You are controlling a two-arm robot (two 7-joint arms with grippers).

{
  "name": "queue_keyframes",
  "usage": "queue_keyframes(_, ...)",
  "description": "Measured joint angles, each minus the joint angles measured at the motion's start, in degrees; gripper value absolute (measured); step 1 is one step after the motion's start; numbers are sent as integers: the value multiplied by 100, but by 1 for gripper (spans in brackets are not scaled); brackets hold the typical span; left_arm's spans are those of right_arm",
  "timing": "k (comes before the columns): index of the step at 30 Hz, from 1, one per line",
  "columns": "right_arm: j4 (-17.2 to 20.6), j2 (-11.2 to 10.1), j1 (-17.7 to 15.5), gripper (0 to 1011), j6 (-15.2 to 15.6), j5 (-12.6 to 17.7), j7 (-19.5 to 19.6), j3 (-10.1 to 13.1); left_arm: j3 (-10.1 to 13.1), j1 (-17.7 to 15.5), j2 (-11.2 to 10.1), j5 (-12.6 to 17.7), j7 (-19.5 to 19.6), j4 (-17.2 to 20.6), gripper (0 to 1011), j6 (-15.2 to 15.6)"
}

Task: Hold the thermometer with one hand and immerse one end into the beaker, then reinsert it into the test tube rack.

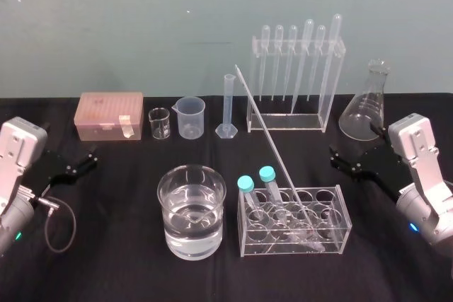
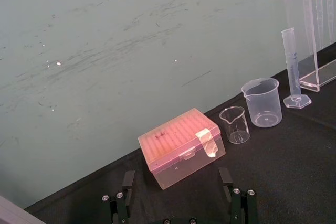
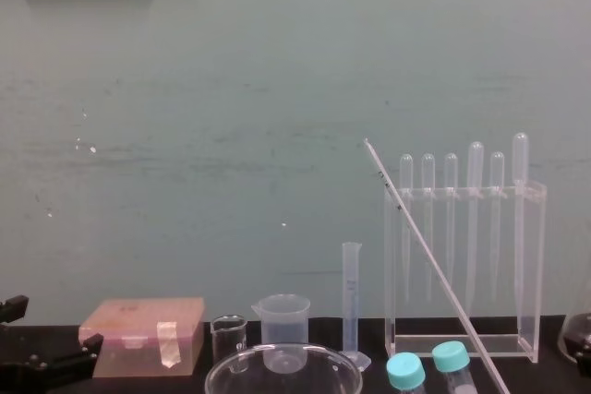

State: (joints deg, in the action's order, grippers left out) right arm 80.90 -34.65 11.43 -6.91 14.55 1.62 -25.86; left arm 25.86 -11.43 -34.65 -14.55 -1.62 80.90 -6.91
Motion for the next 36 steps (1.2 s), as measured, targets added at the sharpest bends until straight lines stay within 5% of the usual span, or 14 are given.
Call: queue_keyframes(36, 0, 0, 0, 1002, 0, 0, 0, 0, 0, 0, 0, 0, 0, 0, 1008, 0)
